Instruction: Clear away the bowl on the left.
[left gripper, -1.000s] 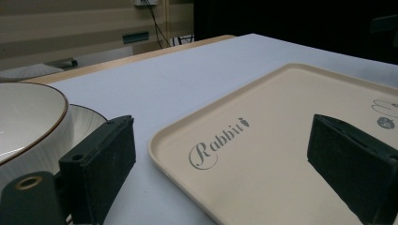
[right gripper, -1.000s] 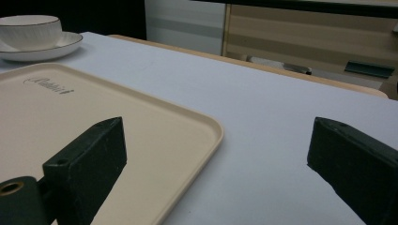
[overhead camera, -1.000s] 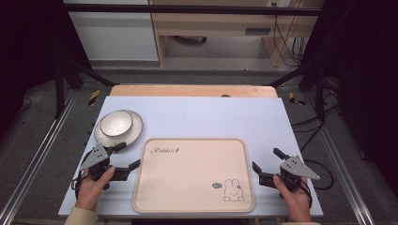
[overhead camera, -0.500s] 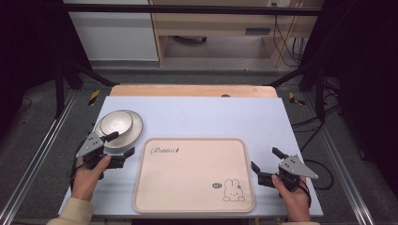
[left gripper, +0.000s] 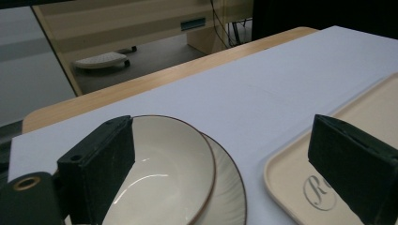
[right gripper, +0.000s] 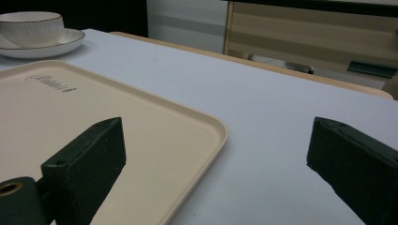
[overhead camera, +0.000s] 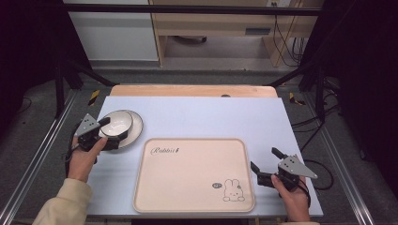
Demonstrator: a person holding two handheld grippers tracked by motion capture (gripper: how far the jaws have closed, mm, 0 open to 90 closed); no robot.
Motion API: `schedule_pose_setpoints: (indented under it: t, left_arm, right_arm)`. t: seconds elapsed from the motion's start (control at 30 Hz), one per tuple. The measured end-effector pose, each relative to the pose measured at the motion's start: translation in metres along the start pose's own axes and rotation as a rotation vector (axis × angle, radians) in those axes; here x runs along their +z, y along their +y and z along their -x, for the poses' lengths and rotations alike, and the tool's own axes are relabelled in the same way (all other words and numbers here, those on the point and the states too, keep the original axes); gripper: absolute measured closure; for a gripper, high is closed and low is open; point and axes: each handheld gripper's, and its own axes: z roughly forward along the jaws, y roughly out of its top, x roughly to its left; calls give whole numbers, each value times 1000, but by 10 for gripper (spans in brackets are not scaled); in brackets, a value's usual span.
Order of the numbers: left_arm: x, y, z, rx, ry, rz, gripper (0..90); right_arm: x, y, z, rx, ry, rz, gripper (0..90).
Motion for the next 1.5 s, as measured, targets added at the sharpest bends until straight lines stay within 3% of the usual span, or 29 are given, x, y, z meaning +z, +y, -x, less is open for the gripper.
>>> schedule_pose_setpoints:
  t: [0.03,0.1,0.2,0.33,0.43,0.47,0.63,0.7,0.77,1.17,1.5]
  left_arm:
    - [1,1,-7,-9,27,-3,74]
    - [1,2,-11,-18,40,0,74]
    - [2,3,-24,-74,91,8,74]
    - [4,1,-35,-95,160,-27,96]
    - [5,-1,-39,-127,185,-44,153]
    - [5,-2,-43,-155,216,-54,170]
    - [9,-7,-49,-157,281,-126,325]
    - [11,-8,-50,-168,290,-143,380]
    - [15,-11,-52,-187,317,-191,454]
    - [27,-16,-60,-277,371,-323,617]
    - [38,-17,-62,-315,369,-396,721]
  right_arm:
    - [0,0,0,0,0,0,52]
    - [0,0,0,0,0,0,52]
    - [0,1,0,1,2,3,52]
    - [0,1,0,5,2,6,51]
    - [-1,1,1,7,-1,6,52]
    - [-1,1,2,6,-3,7,52]
    - [-1,1,1,6,-2,6,52]
    - [0,1,1,6,1,4,52]
    - [0,1,1,5,2,1,52]
    - [2,0,0,6,10,-4,51]
    - [3,-1,0,5,16,-9,51]
